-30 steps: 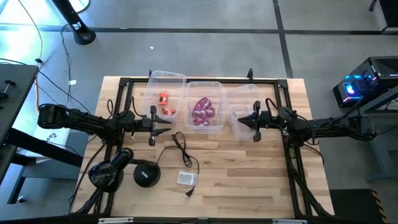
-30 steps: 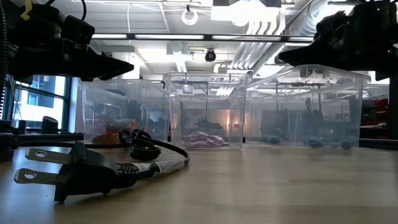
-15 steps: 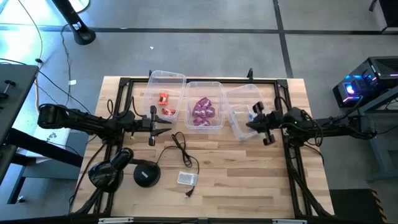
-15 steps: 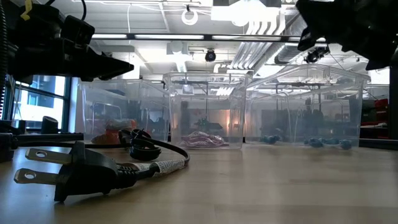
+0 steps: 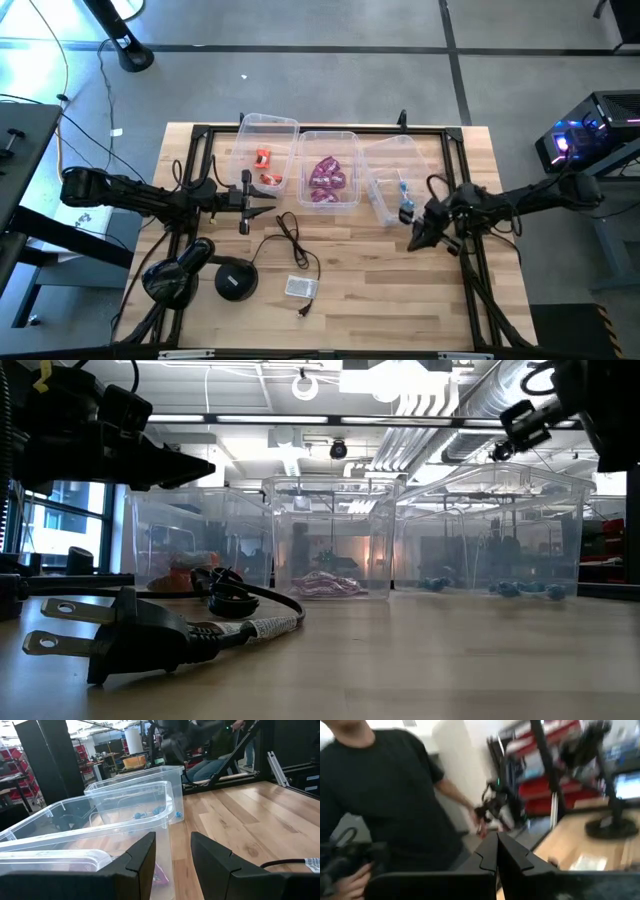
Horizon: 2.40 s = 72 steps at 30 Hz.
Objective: Sort candy
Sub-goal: Return to Home Position
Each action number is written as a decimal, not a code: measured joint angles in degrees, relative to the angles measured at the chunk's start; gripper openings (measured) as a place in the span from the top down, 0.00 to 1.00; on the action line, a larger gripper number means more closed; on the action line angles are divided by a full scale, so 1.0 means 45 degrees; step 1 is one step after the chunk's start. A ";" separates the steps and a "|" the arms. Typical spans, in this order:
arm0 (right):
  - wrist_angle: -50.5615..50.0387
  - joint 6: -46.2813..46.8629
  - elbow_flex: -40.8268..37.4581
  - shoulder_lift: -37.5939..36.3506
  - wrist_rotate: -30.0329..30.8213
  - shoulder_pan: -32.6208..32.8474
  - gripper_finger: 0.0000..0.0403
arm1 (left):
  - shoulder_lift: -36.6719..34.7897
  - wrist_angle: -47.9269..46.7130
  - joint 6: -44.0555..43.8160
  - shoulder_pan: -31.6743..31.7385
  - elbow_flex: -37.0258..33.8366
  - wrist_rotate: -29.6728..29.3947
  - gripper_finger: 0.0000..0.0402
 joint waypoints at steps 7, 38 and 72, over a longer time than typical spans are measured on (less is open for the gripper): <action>-0.4149 -0.1519 0.0000 0.0000 -0.0166 0.0333 1.00 | 0.0000 0.0000 0.0000 0.0000 0.0000 0.0000 0.71; -0.6736 -0.6279 0.0000 0.0000 0.5214 -0.1678 1.00 | 0.0000 0.0001 -0.0001 0.0000 0.0000 0.0000 0.71; -1.1504 -0.6279 -0.0704 -0.9352 0.5198 -0.1673 1.00 | -1.0355 -0.3619 -0.0009 -0.0010 0.0000 0.0000 0.71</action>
